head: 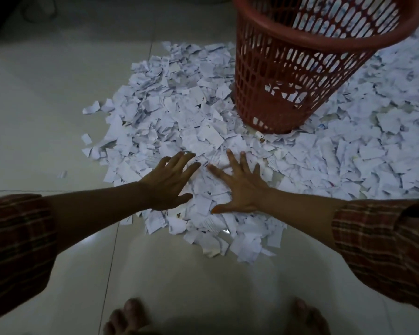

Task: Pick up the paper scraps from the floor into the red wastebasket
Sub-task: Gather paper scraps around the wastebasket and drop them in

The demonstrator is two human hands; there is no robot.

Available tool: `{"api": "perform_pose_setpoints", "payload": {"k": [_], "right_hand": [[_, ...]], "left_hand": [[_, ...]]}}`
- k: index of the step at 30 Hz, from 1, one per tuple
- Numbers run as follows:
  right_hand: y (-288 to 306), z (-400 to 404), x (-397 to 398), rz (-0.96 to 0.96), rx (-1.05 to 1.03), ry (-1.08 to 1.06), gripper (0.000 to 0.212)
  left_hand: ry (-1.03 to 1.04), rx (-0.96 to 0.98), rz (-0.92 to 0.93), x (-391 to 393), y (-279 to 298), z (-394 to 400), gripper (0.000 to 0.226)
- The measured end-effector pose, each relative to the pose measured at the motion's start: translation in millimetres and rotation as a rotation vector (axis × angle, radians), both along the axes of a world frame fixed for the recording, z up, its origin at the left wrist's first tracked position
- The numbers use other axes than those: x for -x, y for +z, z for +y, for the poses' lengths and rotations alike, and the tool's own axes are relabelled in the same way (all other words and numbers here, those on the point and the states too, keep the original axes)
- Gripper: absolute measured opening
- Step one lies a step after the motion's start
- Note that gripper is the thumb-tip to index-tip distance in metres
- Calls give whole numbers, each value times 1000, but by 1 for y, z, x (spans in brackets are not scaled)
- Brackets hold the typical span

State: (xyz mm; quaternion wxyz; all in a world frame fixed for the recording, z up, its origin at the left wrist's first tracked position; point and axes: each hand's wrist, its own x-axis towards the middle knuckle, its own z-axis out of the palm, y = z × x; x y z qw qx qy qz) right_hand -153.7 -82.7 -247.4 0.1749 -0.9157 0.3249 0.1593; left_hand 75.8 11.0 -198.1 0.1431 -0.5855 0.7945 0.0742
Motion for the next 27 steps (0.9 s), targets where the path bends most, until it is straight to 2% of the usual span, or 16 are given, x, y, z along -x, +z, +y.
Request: {"api": "perform_pose_setpoints", "payload": {"k": [4, 8, 15, 21, 27], "right_hand": [[-6, 2, -9, 79, 47, 55, 89], [0, -9, -8, -52, 165, 86, 63], [12, -21, 0, -280, 151, 76, 32], [39, -25, 13, -461, 211, 56, 25], [51, -28, 46, -488, 258, -28, 26]], "left_hand": [[19, 47, 28, 1, 6, -4, 81], [26, 53, -1, -2, 7, -2, 82], [38, 28, -19, -8, 3, -11, 92], [166, -70, 0, -9, 2, -33, 126], [128, -54, -13, -5, -9, -63, 136]]}}
